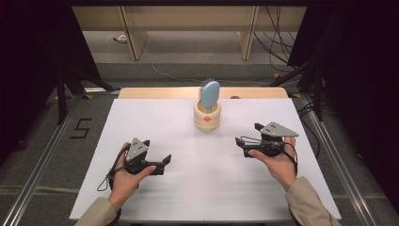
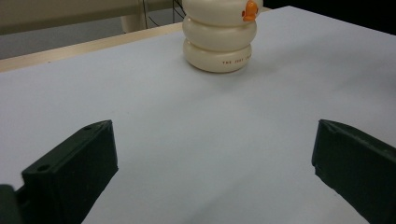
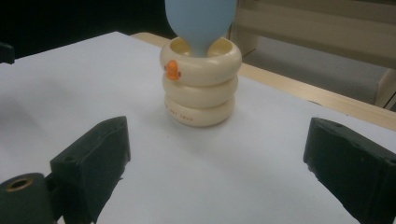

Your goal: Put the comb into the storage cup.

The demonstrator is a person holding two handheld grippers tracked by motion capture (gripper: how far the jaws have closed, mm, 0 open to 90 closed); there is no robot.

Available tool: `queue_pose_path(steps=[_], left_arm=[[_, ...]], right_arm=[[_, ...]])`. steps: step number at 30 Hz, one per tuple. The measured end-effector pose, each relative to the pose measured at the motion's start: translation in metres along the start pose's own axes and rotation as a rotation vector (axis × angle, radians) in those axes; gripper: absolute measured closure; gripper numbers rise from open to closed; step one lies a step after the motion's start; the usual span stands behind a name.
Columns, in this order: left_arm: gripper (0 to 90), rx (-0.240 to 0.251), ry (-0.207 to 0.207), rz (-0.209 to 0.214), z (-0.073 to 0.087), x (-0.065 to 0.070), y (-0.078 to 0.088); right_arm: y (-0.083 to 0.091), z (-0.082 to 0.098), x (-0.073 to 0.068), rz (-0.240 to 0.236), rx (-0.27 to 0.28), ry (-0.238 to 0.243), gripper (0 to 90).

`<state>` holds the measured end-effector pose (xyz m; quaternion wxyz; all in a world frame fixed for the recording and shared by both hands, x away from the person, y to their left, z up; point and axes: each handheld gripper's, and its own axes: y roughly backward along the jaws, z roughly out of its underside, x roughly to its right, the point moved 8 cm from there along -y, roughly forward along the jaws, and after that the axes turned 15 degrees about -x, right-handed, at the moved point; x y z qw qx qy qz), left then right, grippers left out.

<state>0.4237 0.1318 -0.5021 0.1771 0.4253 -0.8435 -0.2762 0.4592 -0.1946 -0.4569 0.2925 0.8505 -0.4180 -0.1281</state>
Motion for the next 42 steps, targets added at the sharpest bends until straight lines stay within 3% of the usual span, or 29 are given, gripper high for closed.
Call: queue_pose_path(steps=[21, 42], left_arm=[[0.0, -0.005, -0.012, -0.009, 0.008, -0.007, 0.009], [0.0, -0.002, -0.01, -0.012, 0.01, -0.01, 0.013]], right_arm=[[0.015, 0.03, 0.006, 0.01, -0.024, -0.009, 8.4], [0.018, 0.039, 0.006, 0.012, -0.025, -0.011, 8.5]])
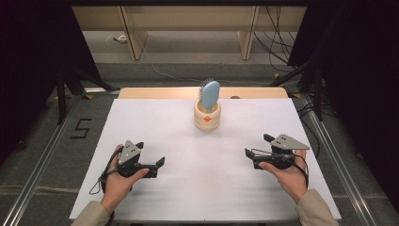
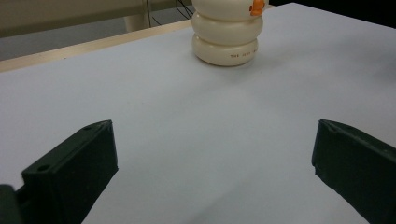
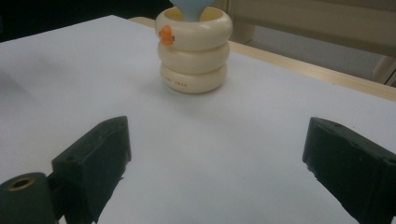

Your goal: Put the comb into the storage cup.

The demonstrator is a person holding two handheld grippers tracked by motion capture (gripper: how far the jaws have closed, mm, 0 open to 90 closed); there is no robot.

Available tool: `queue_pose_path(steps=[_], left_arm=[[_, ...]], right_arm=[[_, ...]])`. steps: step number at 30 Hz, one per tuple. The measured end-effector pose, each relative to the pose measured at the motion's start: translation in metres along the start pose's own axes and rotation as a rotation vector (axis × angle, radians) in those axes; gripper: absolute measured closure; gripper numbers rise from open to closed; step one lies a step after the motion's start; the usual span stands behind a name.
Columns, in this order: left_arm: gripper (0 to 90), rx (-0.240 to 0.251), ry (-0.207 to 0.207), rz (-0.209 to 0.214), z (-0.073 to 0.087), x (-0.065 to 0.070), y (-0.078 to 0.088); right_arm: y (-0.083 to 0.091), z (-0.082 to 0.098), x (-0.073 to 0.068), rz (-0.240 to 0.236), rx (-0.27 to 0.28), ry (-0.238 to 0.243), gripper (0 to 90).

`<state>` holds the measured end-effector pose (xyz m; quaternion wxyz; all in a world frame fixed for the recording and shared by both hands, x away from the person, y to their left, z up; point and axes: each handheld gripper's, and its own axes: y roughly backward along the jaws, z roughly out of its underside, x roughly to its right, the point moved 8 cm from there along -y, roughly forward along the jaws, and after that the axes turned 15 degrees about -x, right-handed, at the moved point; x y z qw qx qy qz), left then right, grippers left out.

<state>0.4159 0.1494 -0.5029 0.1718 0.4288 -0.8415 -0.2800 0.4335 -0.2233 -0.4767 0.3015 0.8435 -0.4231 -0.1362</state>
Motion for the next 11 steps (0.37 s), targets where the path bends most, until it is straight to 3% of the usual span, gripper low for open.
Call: queue_pose_path(steps=[11], left_arm=[[0.0, -0.001, 0.004, 0.0, 0.0006, -0.0004, -0.001]], right_arm=[[-0.0005, -0.0004, 0.0015, 0.002, 0.003, -0.007, 8.5]])
